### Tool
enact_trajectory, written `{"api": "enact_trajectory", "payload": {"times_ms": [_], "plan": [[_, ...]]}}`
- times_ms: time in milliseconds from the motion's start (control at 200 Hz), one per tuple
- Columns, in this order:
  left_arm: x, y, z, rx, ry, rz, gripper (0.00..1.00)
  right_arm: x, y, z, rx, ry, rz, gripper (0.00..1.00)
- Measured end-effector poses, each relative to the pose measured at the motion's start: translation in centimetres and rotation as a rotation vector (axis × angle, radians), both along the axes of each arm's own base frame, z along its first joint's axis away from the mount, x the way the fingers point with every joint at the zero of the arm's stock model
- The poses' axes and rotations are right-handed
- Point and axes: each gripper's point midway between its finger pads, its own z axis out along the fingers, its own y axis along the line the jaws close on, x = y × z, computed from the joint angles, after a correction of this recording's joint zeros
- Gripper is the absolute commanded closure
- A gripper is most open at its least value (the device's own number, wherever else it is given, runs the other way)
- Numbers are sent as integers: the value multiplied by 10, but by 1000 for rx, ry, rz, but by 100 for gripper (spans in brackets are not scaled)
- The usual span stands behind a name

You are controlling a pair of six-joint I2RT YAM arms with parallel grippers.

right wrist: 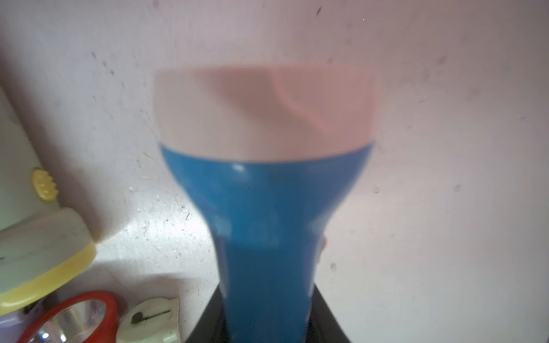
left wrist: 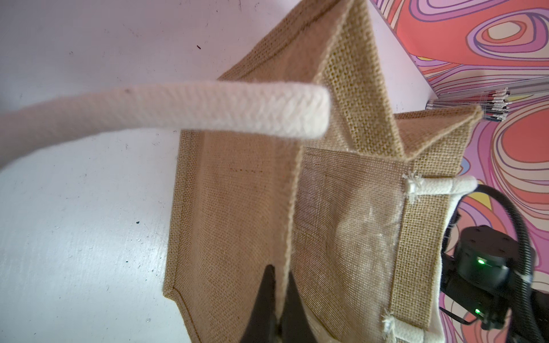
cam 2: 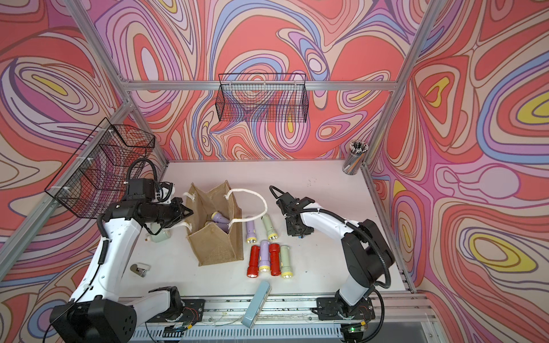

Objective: Put the flashlights into the tote bags
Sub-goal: Pick up the flashlight from the center of the board, then place the flashlight in the canvas bag.

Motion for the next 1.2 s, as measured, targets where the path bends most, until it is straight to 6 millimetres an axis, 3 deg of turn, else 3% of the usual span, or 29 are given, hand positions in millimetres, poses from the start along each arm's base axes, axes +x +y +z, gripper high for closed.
{"api": "enact_trajectory", "payload": {"times_ms": [125, 326, 461, 596, 736, 1047, 1202], "plan": [[-2, 0, 0, 3, -5, -2, 97, 13, 0, 50, 35, -128, -22, 90], [-3, -2, 0, -5, -7, -12, 98, 38, 20, 129, 175, -308, -30, 91], [-4, -5, 0, -19, -9, -22, 98, 45, 49, 169, 297, -387, 12, 92], [-5, -7, 0, -28, -11, -30, 98, 42, 91, 201, 430, -444, 96, 92], [-6, -9, 1, -38, -19, -38, 98, 41, 143, 213, 548, -466, 192, 93], [-7, -21, 2, -109, -30, -76, 98, 26, 274, 196, 710, -374, 441, 93], [-8, -23, 1, -120, -31, -82, 98, 9, 319, 191, 763, -342, 550, 93]]}}
